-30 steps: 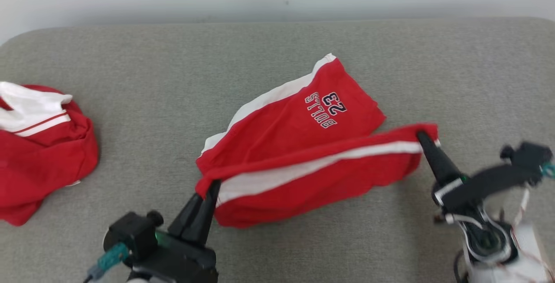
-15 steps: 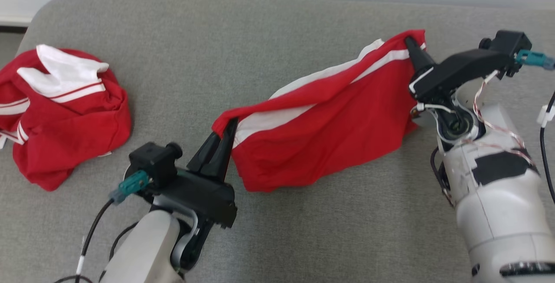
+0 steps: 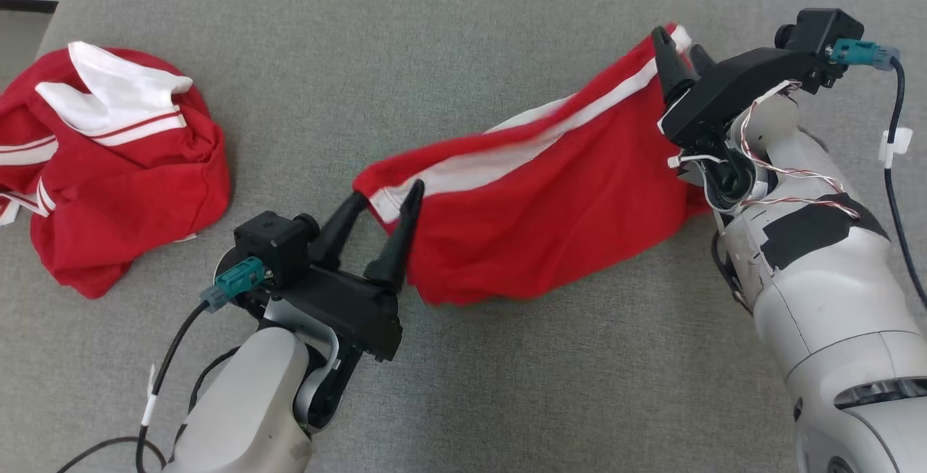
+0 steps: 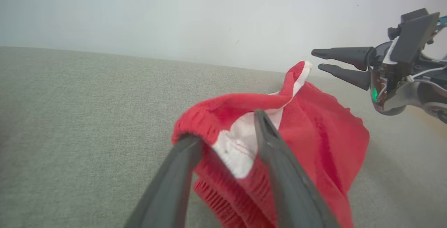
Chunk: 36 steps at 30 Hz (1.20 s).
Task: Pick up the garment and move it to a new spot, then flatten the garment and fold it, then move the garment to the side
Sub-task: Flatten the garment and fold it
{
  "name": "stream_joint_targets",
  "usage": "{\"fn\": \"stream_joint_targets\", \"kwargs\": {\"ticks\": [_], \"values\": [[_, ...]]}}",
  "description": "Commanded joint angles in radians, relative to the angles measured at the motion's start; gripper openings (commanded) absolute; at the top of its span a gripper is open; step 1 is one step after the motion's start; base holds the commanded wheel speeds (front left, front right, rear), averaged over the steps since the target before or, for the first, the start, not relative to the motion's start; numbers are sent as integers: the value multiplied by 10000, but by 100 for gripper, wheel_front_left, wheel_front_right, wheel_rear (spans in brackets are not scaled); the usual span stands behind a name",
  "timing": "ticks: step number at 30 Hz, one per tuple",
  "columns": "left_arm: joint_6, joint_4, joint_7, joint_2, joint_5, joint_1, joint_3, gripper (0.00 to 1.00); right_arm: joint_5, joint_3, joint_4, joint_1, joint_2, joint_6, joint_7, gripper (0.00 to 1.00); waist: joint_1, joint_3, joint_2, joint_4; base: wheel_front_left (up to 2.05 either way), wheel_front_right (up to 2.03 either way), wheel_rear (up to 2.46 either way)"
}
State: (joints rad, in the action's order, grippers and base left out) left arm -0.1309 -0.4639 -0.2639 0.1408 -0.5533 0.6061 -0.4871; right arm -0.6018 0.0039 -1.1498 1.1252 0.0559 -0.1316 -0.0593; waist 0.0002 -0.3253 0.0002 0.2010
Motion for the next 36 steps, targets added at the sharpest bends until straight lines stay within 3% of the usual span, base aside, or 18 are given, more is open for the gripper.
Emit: {"fn": "stream_joint_targets", "kwargs": {"ticks": [1, 6, 13, 24, 28, 34, 35, 36], "values": [[8, -3, -6, 107, 61, -206, 137, 100, 390, 510, 39, -110, 282, 20, 112, 100, -2, 254, -2, -102, 0, 0, 0], [7, 231, -6, 276, 335, -743, 625, 100, 797, 1532, 341, -590, 651, 20, 271, 100, -2, 568, -2, -263, 0, 0, 0], [8, 1211, -6, 360, 941, -2101, 2172, 100, 622, 2644, 710, -1489, 1495, 20, 408, 100, -2, 757, -2, -274, 0, 0, 0], [7, 3549, -6, -611, 2509, -3719, 5313, 100, 464, 3152, 204, -1673, 1953, 20, 571, 100, -2, 253, -2, 269, 0, 0, 0], [7, 3707, -6, -770, 2783, -4155, 5656, 100, 433, 3225, -169, -1580, 1866, 20, 627, 100, -2, 165, -2, 308, 0, 0, 0], [7, 3611, -6, -845, 2982, -4383, 5327, 100, 639, 3436, -781, -1509, 1850, 20, 534, 100, -2, 182, -2, 421, 0, 0, 0], [7, 3600, -6, -851, 3027, -4398, 5230, 100, 630, 3437, -879, -1546, 1840, 20, 467, 89, -2, 223, -2, 430, 0, 0, 0], [7, 3589, -6, -846, 3037, -4403, 5216, 100, 602, 3425, -939, -1568, 1820, 20, 457, 35, -2, 256, -2, 429, 0, 0, 0]]}}
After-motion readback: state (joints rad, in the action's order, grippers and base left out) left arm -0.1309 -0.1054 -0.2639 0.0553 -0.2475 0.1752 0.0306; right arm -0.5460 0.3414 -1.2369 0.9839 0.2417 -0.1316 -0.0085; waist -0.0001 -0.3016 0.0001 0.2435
